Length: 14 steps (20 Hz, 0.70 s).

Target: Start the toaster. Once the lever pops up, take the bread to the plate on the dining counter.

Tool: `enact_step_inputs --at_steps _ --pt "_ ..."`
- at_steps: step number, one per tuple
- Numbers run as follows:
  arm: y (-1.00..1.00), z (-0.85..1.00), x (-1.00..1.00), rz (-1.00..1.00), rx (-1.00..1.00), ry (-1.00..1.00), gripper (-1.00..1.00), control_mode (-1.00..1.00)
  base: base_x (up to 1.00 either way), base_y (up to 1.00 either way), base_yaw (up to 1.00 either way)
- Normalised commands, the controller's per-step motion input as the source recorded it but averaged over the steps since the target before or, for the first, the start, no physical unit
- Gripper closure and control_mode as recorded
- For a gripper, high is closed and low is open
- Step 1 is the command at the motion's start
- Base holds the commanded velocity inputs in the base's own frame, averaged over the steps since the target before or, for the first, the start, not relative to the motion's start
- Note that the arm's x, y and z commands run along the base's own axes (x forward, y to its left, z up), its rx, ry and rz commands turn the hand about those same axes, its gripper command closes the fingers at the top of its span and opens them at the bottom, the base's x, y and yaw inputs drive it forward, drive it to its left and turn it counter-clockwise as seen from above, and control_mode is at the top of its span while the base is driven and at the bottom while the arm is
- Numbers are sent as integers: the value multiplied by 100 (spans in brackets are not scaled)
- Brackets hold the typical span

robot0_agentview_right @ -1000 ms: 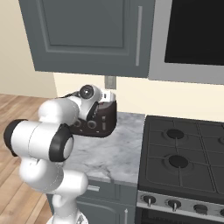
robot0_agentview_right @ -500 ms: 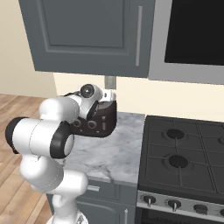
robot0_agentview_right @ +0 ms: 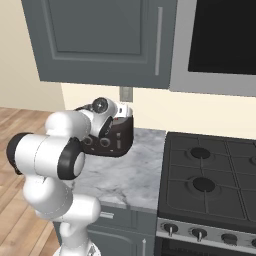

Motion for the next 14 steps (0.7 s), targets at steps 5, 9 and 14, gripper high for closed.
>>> enact_step_inputs --at_steps 5,9,14 --pt "0 -6 0 0 0 3 -100 -100 0 0 0" --pt "0 -2 0 0 0 2 -100 -100 0 0 0" --pt "0 0 1 0 0 1 -100 -100 0 0 0"
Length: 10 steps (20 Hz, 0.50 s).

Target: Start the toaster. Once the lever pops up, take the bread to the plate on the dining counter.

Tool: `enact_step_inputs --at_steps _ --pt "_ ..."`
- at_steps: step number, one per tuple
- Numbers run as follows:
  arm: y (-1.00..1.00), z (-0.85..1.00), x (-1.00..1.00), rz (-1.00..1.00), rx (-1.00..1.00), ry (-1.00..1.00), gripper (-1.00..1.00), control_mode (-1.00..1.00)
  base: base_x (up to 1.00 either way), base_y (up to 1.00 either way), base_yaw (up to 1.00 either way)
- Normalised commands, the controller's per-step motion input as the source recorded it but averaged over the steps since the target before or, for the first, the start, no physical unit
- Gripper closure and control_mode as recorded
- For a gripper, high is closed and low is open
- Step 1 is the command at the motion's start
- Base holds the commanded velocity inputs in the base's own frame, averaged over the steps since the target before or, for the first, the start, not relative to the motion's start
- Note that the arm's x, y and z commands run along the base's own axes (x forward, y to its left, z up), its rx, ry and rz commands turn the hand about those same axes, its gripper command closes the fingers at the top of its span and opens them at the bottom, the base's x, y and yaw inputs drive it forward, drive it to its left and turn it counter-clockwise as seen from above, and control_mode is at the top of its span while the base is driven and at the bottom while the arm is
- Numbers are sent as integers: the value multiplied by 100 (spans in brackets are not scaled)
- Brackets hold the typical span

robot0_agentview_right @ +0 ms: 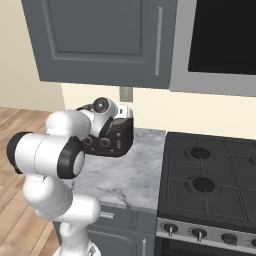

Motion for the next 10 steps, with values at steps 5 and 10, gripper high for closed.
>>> enact_step_inputs --at_steps 5,10 --pt "0 0 5 0 0 0 -100 -100 0 0 0" --pt "0 0 2 0 0 0 -100 -100 0 0 0"
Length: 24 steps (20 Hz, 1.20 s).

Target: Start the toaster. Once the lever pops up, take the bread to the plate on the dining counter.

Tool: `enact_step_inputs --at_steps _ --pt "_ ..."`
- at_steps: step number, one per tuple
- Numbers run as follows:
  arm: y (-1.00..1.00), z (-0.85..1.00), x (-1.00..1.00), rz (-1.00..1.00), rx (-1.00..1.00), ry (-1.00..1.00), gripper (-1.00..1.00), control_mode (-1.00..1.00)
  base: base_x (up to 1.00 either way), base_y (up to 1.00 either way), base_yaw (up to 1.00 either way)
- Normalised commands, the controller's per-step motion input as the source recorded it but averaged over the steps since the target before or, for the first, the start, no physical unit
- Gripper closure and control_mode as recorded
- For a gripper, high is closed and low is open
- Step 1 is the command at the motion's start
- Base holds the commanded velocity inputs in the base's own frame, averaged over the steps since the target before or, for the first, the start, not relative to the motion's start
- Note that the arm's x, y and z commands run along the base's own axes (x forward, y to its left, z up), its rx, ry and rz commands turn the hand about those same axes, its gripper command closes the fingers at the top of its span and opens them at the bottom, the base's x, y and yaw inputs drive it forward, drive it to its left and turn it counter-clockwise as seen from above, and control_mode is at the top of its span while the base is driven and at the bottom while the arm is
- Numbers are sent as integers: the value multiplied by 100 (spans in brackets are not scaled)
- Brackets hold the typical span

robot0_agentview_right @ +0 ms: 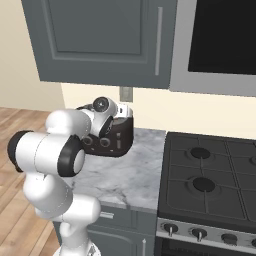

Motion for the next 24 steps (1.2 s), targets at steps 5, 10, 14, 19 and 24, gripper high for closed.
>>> enact_step_inputs --at_steps 5,10,14,19,24 --pt "0 0 0 0 0 0 -100 -100 0 0 0" --pt "0 0 0 0 0 2 -100 -100 0 0 0" --pt "0 0 0 0 0 3 -100 -100 0 0 0" --pt "0 0 0 0 0 2 -100 -100 0 0 0" --pt "0 0 1 0 0 2 -100 -100 0 0 0"
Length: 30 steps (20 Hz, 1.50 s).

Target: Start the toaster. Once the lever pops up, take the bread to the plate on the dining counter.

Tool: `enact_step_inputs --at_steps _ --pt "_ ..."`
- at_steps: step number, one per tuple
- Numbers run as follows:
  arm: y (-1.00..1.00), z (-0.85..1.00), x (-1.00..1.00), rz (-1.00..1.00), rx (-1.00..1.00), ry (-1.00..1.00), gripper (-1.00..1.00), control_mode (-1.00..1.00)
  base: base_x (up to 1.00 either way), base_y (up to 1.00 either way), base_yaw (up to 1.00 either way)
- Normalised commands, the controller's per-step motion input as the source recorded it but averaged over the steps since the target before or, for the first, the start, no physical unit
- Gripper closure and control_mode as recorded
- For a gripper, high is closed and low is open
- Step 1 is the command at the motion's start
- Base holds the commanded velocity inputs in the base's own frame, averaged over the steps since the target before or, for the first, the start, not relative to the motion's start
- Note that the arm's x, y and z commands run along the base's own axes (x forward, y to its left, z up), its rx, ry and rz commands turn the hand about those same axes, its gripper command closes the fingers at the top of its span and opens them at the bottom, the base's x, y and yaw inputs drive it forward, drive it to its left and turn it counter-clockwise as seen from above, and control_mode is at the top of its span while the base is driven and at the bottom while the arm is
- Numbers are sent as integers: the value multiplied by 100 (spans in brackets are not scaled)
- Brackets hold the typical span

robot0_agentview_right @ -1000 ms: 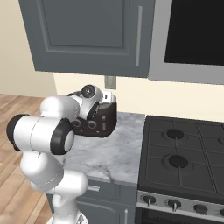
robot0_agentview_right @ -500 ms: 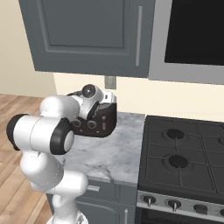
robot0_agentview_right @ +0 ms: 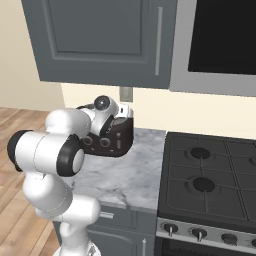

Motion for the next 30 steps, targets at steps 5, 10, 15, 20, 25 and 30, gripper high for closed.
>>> enact_step_inputs --at_steps 5,10,15,20,25,30 --pt "2 0 3 0 0 1 100 -100 0 0 0" --pt "0 0 0 0 0 0 100 -100 0 0 0" --pt "0 0 0 0 0 0 100 -100 0 0 0" --pt "0 0 0 0 0 0 100 -100 0 0 0" --pt "0 0 0 0 0 0 100 -100 0 0 0" --pt "0 0 0 0 0 0 100 -100 0 0 0"
